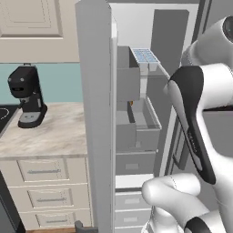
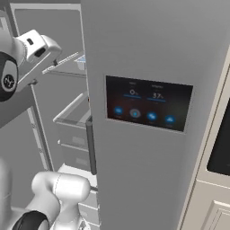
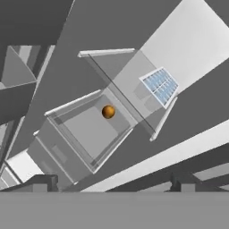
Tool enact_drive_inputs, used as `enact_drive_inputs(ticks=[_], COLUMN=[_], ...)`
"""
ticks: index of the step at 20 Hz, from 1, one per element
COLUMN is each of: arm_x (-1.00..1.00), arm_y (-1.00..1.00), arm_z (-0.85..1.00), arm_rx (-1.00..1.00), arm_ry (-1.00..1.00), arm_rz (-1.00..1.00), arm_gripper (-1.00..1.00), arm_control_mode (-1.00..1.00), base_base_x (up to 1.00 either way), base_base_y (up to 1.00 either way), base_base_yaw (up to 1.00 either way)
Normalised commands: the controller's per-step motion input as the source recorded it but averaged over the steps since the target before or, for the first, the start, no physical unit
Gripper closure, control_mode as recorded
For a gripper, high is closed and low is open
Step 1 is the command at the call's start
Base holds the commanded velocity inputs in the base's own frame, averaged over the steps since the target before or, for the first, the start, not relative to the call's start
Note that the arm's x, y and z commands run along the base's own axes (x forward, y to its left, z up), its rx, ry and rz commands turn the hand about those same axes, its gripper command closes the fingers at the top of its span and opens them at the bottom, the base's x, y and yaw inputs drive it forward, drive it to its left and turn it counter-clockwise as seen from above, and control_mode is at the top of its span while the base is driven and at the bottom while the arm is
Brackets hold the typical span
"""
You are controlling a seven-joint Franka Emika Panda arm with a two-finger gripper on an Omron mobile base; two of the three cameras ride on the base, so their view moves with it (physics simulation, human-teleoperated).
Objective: Open the freezer door, pick up the ice cube tray from the freezer, and place it on the dining counter.
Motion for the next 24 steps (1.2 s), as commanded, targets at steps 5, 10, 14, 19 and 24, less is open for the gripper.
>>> enact_drive_inputs(ticks=[5, 10, 14, 19, 24], arm_x=[0.54, 0.61, 0.61, 0.56, 0.45], arm_y=[0.00, 0.00, 0.00, 0.00, 0.00], arm_z=[0.00, 0.00, 0.00, 0.00, -0.02], arm_rx=[-0.11, -0.08, -0.08, -0.08, -0.09], arm_ry=[-0.05, 0.00, 0.00, 0.00, 0.00], arm_rz=[0.00, 0.00, 0.00, 0.00, 0.00], arm_gripper=[-1.00, -1.00, -1.00, -1.00, -1.00], arm_control_mode=[-1.00, -1.00, -1.00, -1.00, -1.00], base_base_x=[0.00, 0.00, 0.00, 0.00, 0.00], base_base_y=[0.00, 0.00, 0.00, 0.00, 0.00], base_base_yaw=[0.00, 0.00, 0.00, 0.00, 0.00])
